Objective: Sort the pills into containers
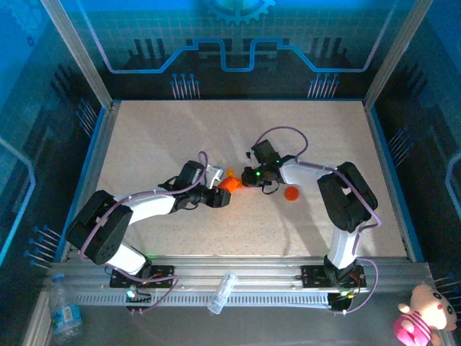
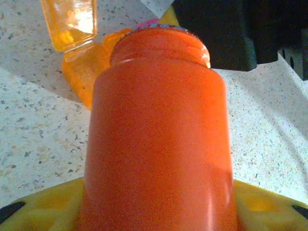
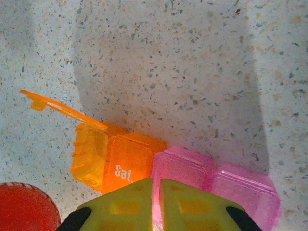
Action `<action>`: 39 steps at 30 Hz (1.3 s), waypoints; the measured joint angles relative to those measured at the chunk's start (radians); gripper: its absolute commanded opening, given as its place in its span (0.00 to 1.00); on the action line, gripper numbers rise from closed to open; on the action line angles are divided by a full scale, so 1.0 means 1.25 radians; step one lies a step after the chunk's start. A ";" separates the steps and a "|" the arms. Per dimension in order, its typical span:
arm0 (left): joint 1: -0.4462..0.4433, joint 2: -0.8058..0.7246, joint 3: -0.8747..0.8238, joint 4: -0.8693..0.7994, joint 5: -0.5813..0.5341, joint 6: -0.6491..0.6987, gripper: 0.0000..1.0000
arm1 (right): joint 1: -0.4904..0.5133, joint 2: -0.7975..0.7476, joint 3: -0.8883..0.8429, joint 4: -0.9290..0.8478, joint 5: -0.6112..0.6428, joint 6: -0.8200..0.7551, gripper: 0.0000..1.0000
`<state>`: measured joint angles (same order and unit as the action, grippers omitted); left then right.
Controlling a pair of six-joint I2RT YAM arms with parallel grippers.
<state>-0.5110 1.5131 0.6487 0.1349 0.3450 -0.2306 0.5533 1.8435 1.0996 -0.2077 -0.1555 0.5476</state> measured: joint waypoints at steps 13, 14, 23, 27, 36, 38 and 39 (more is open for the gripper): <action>0.004 0.012 0.041 -0.051 0.000 0.000 0.00 | 0.000 0.001 -0.001 0.002 -0.002 0.000 0.14; 0.004 0.013 0.044 -0.058 0.000 0.000 0.00 | 0.000 0.001 -0.001 0.002 -0.002 0.000 0.14; 0.005 0.019 0.104 -0.159 -0.049 -0.003 0.00 | 0.000 0.001 -0.001 0.003 -0.002 0.001 0.14; 0.007 0.031 0.121 -0.193 -0.064 -0.003 0.00 | 0.000 0.002 -0.001 0.005 -0.003 0.001 0.14; 0.009 0.060 0.136 -0.237 -0.073 -0.003 0.00 | 0.000 0.002 -0.001 0.008 -0.003 0.001 0.14; 0.009 0.064 0.142 -0.244 -0.073 -0.003 0.00 | 0.000 0.002 -0.001 0.008 -0.003 0.001 0.14; 0.009 0.065 0.145 -0.247 -0.073 -0.003 0.00 | 0.000 0.002 -0.001 0.008 -0.003 0.001 0.14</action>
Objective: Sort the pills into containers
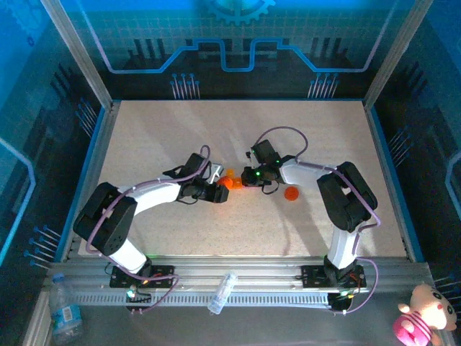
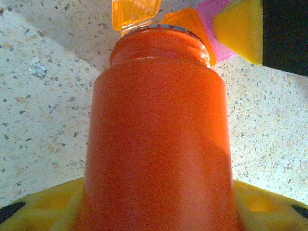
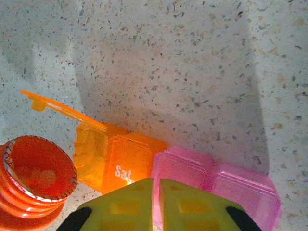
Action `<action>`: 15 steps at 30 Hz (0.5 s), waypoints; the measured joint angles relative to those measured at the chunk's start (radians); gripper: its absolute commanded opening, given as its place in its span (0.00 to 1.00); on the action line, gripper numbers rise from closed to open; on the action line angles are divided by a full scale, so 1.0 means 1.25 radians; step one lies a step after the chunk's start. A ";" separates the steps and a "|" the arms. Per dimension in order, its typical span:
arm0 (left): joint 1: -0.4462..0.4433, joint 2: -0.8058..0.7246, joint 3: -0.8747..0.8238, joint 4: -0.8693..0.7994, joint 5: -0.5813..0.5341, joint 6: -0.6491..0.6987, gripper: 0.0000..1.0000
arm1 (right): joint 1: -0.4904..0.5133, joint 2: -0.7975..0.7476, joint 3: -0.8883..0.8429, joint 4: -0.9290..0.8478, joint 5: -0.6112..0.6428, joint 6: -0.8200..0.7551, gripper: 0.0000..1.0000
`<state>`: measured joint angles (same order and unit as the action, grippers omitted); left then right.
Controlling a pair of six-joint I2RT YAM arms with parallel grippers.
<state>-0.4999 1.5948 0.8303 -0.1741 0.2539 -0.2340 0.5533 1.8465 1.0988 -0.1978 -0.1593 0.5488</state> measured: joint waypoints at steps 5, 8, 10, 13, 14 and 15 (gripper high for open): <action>0.000 0.010 0.018 -0.009 0.000 0.000 0.00 | 0.000 0.000 0.000 0.000 0.000 0.000 0.14; 0.000 0.017 0.033 -0.023 0.000 0.000 0.00 | 0.000 0.000 0.000 0.000 0.000 0.000 0.14; 0.000 0.025 0.045 -0.032 -0.001 0.001 0.00 | 0.000 0.000 0.000 0.000 0.000 0.000 0.14; 0.000 0.037 0.061 -0.049 -0.004 0.003 0.00 | 0.000 0.000 0.000 0.000 0.000 0.000 0.14; 0.000 0.039 0.063 -0.053 -0.005 0.003 0.00 | 0.000 0.000 0.000 0.000 0.000 0.000 0.14; 0.000 0.040 0.064 -0.055 -0.006 0.003 0.00 | 0.000 0.000 0.000 0.000 0.000 0.000 0.14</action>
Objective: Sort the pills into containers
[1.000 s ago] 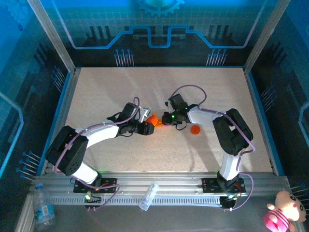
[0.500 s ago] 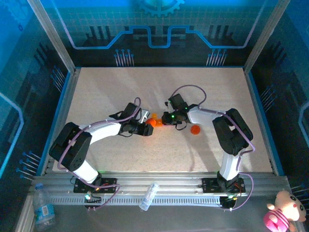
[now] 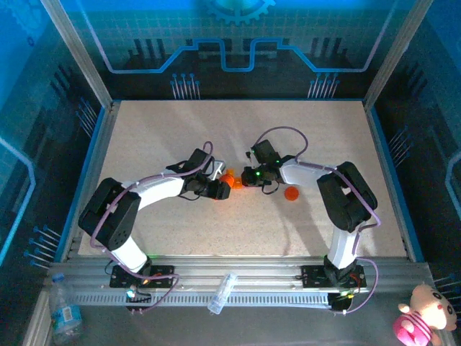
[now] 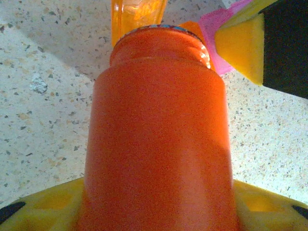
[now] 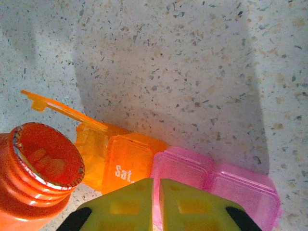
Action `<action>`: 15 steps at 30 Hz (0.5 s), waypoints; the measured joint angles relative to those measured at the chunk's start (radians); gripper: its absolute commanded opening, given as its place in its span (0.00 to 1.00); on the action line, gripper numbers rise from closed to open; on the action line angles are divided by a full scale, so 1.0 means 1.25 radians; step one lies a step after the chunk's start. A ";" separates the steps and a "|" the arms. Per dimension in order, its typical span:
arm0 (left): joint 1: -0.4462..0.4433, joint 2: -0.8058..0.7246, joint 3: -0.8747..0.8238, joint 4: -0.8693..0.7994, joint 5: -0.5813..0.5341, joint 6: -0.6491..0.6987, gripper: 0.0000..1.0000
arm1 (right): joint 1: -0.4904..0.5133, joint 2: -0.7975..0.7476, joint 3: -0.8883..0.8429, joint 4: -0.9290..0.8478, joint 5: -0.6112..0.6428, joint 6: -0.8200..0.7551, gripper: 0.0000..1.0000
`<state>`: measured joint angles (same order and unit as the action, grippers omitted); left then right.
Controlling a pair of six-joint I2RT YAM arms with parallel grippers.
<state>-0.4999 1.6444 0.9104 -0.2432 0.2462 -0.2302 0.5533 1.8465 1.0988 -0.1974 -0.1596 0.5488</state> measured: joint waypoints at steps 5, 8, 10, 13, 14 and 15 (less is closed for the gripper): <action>0.000 0.003 0.003 -0.011 0.000 0.000 0.00 | 0.000 0.000 0.000 0.000 -0.002 0.000 0.14; 0.000 0.003 0.003 -0.011 0.000 0.000 0.00 | 0.000 0.000 0.000 0.000 -0.002 0.000 0.14; 0.000 0.004 0.005 -0.015 0.000 0.000 0.00 | 0.000 0.000 0.000 0.000 -0.002 0.000 0.14; 0.000 0.012 0.026 -0.040 -0.006 0.000 0.00 | 0.000 0.000 0.000 0.000 -0.002 0.000 0.14; 0.000 0.015 0.034 -0.049 -0.009 0.000 0.00 | 0.000 0.000 0.000 0.000 -0.002 0.000 0.14; 0.000 0.018 0.041 -0.058 -0.010 0.000 0.00 | 0.000 0.000 0.000 0.000 -0.002 0.000 0.14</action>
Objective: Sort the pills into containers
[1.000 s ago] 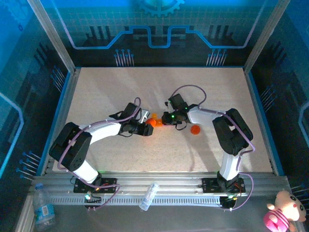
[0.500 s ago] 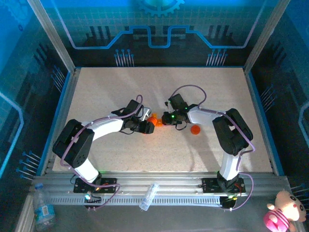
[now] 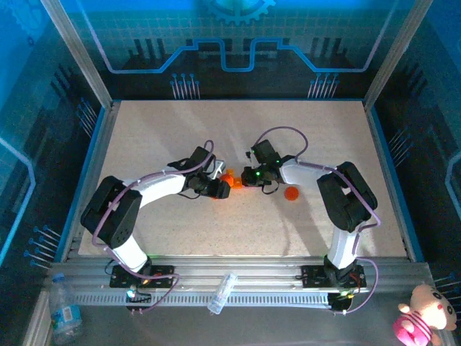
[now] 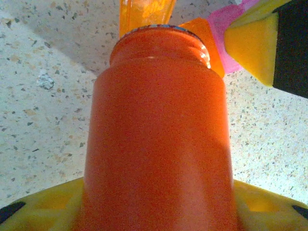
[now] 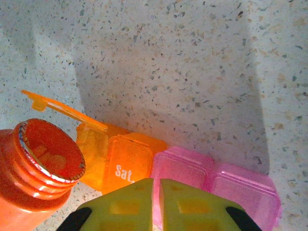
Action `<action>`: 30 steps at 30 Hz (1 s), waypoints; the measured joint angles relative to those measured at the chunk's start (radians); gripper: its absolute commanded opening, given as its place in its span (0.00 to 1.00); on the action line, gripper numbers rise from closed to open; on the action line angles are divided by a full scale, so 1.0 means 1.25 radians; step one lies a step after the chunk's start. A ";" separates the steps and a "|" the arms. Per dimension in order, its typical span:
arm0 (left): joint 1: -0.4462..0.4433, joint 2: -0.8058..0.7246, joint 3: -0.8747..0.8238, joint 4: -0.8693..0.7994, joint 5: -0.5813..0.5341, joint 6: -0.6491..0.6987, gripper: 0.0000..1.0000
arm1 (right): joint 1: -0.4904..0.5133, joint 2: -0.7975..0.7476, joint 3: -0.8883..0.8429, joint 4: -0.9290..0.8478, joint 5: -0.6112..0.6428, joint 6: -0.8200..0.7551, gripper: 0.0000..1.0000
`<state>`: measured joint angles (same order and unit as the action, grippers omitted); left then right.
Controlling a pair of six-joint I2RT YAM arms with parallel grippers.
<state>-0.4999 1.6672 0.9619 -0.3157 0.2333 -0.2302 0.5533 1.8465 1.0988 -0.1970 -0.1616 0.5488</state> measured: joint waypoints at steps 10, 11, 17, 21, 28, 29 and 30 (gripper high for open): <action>0.001 0.002 0.037 -0.056 -0.002 0.000 0.00 | 0.000 0.000 0.000 0.001 0.000 0.000 0.14; 0.001 0.002 0.038 -0.060 -0.002 0.000 0.00 | 0.000 0.001 0.000 0.003 0.000 0.000 0.14; 0.001 0.002 0.042 -0.074 -0.001 0.000 0.00 | 0.000 0.003 0.000 0.006 -0.001 0.000 0.14; 0.001 0.002 0.050 -0.083 0.002 0.000 0.00 | 0.000 0.003 0.000 0.006 -0.001 0.000 0.14; 0.001 0.002 0.052 -0.086 0.009 0.000 0.00 | 0.000 0.003 0.000 0.006 -0.001 0.001 0.14; 0.001 0.002 0.052 -0.086 0.011 0.000 0.00 | 0.000 0.003 0.000 0.006 -0.001 0.001 0.14; 0.001 0.002 0.052 -0.085 0.012 0.000 0.00 | 0.000 0.003 0.000 0.006 -0.001 0.001 0.14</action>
<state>-0.4992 1.6699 1.0271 -0.4225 0.2485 -0.2306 0.5533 1.8503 1.0988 -0.1894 -0.1627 0.5495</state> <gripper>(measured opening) 0.522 0.140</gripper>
